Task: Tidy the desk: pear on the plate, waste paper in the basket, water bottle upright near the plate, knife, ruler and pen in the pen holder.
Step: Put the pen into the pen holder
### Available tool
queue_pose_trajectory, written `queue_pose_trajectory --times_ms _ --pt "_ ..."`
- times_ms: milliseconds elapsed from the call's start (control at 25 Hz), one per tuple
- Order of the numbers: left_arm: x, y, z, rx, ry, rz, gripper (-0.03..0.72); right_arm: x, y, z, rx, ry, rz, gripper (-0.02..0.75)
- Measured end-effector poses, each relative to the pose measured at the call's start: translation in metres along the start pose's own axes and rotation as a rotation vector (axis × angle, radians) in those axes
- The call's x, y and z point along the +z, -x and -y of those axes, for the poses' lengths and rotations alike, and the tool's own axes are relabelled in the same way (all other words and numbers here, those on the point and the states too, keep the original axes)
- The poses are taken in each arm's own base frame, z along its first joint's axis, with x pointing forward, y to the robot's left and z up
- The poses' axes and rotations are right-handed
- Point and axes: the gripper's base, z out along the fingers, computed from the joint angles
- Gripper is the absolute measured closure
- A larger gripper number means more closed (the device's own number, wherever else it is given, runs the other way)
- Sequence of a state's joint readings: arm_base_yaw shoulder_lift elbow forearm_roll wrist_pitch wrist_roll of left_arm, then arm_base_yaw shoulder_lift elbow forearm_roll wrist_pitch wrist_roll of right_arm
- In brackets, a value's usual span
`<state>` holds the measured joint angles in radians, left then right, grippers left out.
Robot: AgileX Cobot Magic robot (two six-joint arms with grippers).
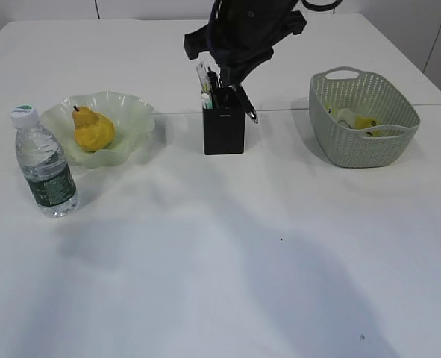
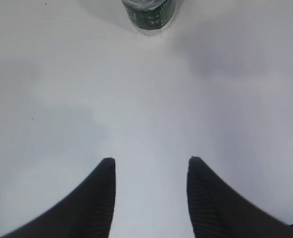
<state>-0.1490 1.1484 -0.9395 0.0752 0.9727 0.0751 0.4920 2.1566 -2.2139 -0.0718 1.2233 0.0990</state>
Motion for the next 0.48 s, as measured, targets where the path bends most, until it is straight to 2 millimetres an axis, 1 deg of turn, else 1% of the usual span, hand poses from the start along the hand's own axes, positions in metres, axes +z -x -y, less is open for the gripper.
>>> queue_pose_trajectory --times_ms 240,480 --pt "0.000 0.002 0.000 0.000 0.002 0.022 0.358 -0.003 0.000 0.000 -0.044 0.003 0.047 0.624" --pt "0.000 0.002 -0.002 0.014 0.023 0.026 0.358 -0.019 0.001 0.005 -0.095 -0.038 0.205 0.625"
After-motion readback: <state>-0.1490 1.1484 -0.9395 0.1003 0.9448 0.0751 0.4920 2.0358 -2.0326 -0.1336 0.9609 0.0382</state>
